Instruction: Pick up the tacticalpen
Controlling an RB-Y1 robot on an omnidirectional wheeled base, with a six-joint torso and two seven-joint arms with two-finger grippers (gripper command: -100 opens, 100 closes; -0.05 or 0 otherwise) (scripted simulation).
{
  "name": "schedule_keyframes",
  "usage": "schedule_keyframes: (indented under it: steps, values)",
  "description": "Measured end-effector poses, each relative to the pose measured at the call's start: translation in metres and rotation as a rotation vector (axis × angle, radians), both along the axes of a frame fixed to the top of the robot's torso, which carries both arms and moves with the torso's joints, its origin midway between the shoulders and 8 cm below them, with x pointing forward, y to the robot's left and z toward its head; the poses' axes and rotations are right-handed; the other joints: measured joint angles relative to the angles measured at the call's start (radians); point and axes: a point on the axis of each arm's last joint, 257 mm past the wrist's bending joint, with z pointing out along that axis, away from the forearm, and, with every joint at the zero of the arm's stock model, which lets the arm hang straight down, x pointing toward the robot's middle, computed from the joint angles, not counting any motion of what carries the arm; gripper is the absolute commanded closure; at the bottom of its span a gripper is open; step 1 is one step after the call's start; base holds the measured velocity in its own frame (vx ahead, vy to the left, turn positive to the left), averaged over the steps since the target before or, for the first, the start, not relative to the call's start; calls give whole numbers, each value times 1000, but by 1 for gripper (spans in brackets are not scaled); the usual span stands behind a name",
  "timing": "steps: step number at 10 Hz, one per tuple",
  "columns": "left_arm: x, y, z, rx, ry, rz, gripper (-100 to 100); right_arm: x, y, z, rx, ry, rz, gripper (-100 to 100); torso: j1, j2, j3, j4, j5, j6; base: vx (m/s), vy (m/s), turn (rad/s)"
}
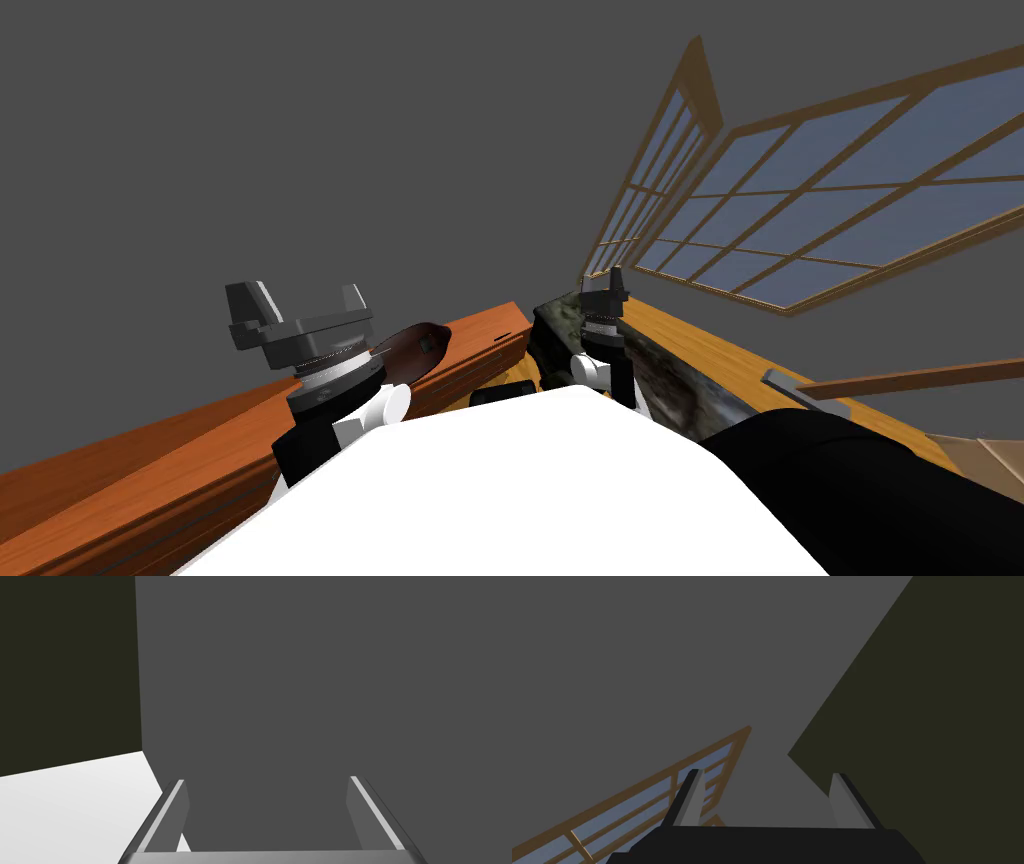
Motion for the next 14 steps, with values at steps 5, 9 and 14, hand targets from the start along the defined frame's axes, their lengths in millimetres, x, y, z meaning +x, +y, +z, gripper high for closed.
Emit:
schedule_keyframes:
  steps: [5,9,14]
  values:
    - [0,0,0,0,0,0,0,25,22,-41,-120,140,64,-100,0,1,1,0,0,-1,-21,9,211]
    - [0,0,0,0,0,0,0,40,39,-115,-219,337,112,-100,2,3,1,1,0,-1,-34,21,319]
    - [0,0,0,0,0,0,0,45,54,-196,-308,539,145,-100,1,2,1,1,0,0,-26,19,259]
